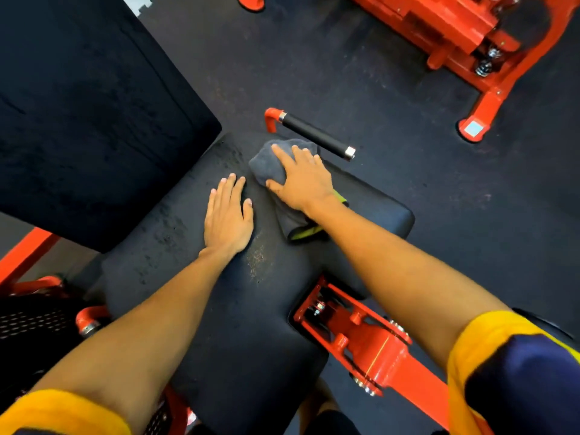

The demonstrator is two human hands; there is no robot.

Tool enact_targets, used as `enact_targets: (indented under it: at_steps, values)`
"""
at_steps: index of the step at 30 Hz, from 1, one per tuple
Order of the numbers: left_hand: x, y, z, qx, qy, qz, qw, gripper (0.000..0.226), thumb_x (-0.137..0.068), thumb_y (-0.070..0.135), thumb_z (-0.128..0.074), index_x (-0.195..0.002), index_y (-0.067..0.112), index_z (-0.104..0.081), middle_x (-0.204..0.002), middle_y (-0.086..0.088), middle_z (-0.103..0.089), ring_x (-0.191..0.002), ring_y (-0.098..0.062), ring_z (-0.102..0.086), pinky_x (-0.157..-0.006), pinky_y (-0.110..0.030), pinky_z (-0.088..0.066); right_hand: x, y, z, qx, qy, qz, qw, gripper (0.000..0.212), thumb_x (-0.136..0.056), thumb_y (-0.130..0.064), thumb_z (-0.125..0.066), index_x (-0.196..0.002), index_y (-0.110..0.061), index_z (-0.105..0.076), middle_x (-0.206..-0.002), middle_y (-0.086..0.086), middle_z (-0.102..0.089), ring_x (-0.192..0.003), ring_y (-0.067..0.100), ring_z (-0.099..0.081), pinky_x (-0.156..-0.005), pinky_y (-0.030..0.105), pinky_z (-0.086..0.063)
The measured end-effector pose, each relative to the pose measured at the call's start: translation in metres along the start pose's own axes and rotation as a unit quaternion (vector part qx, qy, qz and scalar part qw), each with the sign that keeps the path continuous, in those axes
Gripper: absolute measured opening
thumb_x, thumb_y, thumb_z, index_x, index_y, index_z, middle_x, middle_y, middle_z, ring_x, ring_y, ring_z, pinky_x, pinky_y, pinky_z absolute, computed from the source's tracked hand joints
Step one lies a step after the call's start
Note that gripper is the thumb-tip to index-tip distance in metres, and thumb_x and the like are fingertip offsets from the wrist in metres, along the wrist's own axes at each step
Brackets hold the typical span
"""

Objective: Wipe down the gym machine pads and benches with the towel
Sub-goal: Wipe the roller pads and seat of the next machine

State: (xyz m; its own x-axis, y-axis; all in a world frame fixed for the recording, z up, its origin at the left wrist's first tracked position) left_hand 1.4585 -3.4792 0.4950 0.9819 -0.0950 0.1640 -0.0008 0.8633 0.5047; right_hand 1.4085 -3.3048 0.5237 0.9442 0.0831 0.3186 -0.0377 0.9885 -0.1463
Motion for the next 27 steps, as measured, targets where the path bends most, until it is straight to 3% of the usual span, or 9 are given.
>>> enact_targets:
  at_steps: [3, 5, 8, 14, 16, 20, 23, 27]
  values:
    - [0.001, 0.002, -0.003, -0.006, 0.011, -0.001, 1.000, 0.053, -0.107, 0.030, -0.037, -0.158, 0.018, -0.032, -0.168, 0.000, -0.023, -0.157, -0.017, -0.012, -0.129, -0.039, -0.006, -0.007, 0.043, 0.012, -0.079, 0.001, -0.083, 0.993, 0.086, -0.091, -0.069, -0.054, -0.163, -0.039, -0.017, -0.158, 0.008, -0.043, -0.142, 0.035, -0.043, -0.110, 0.049, -0.040]
    - [0.003, 0.002, -0.001, -0.005, 0.015, 0.004, 1.000, 0.054, -0.106, 0.030, -0.038, -0.158, 0.018, -0.033, -0.168, 0.001, -0.023, -0.157, -0.016, -0.012, -0.129, -0.039, -0.007, 0.016, 0.049, 0.015, -0.073, 0.012, -0.093, 0.993, 0.086, -0.091, -0.066, -0.055, -0.163, -0.037, -0.019, -0.158, 0.009, -0.043, -0.142, 0.036, -0.043, -0.111, 0.048, -0.039]
    - [0.002, 0.000, -0.002, -0.018, 0.019, 0.003, 1.000, 0.055, -0.104, 0.031, -0.038, -0.157, 0.019, -0.034, -0.168, 0.000, -0.024, -0.157, -0.016, -0.013, -0.129, -0.039, -0.007, 0.049, 0.014, 0.011, 0.008, 0.056, 0.000, 0.998, 0.084, -0.094, -0.063, -0.055, -0.165, -0.031, -0.021, -0.163, 0.018, -0.035, -0.146, 0.043, -0.036, -0.119, 0.054, -0.030]
    - [-0.001, -0.004, -0.005, -0.018, 0.012, 0.026, 0.999, 0.069, -0.098, 0.039, -0.029, -0.162, 0.014, -0.022, -0.170, -0.002, -0.018, -0.158, -0.015, -0.007, -0.129, -0.039, -0.004, -0.020, -0.034, -0.010, 0.017, -0.019, 0.087, 0.996, 0.078, -0.098, -0.066, -0.046, -0.164, -0.037, -0.017, -0.169, 0.014, -0.023, -0.156, 0.039, -0.019, -0.125, 0.052, -0.016]
    - [-0.001, -0.004, -0.004, -0.031, 0.015, 0.031, 0.999, 0.068, -0.098, 0.043, -0.029, -0.161, 0.017, -0.024, -0.170, -0.003, -0.016, -0.158, -0.017, -0.005, -0.129, -0.041, -0.002, -0.054, -0.026, -0.002, 0.004, -0.029, 0.064, 0.998, 0.081, -0.095, -0.069, -0.048, -0.163, -0.037, -0.020, -0.166, 0.010, -0.032, -0.151, 0.037, -0.030, -0.122, 0.051, -0.024]
    - [0.000, -0.010, -0.006, -0.053, 0.020, 0.059, 0.997, 0.065, -0.102, 0.046, -0.027, -0.162, 0.023, -0.020, -0.171, -0.002, -0.011, -0.158, -0.019, -0.003, -0.129, -0.044, -0.002, -0.083, 0.003, 0.012, -0.100, -0.064, -0.037, 0.992, 0.084, -0.089, -0.073, -0.054, -0.159, -0.047, -0.016, -0.143, 0.008, -0.057, -0.127, 0.037, -0.058, -0.099, 0.048, -0.049]
    - [-0.001, -0.014, -0.006, -0.053, 0.024, 0.086, 0.995, 0.065, -0.103, 0.048, -0.023, -0.163, 0.023, -0.019, -0.171, -0.001, -0.011, -0.158, -0.017, -0.003, -0.129, -0.045, -0.003, -0.050, 0.020, 0.016, -0.096, -0.054, -0.065, 0.992, 0.086, -0.092, -0.070, -0.052, -0.162, -0.045, -0.008, -0.143, 0.011, -0.055, -0.127, 0.038, -0.057, -0.095, 0.048, -0.049]
    - [0.000, -0.013, -0.006, -0.063, 0.020, 0.089, 0.994, 0.065, -0.103, 0.048, -0.023, -0.163, 0.023, -0.017, -0.171, -0.001, -0.010, -0.158, -0.018, -0.003, -0.129, -0.046, -0.004, -0.032, 0.021, 0.017, -0.053, -0.037, -0.057, 0.996, 0.084, -0.094, -0.068, -0.050, -0.162, -0.042, -0.010, -0.145, 0.011, -0.050, -0.126, 0.039, -0.056, -0.095, 0.047, -0.047]
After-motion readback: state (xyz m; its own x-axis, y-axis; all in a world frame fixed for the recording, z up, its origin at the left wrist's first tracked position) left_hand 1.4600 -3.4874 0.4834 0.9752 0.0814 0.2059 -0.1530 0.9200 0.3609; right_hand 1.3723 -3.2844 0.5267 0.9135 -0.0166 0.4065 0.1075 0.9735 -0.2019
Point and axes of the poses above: each hand's wrist, its own x-axis away from the middle knuckle, its own z-axis out of the back of the hand, y = z × x, the point moved 8 cm from there along -x, towards the middle knuckle
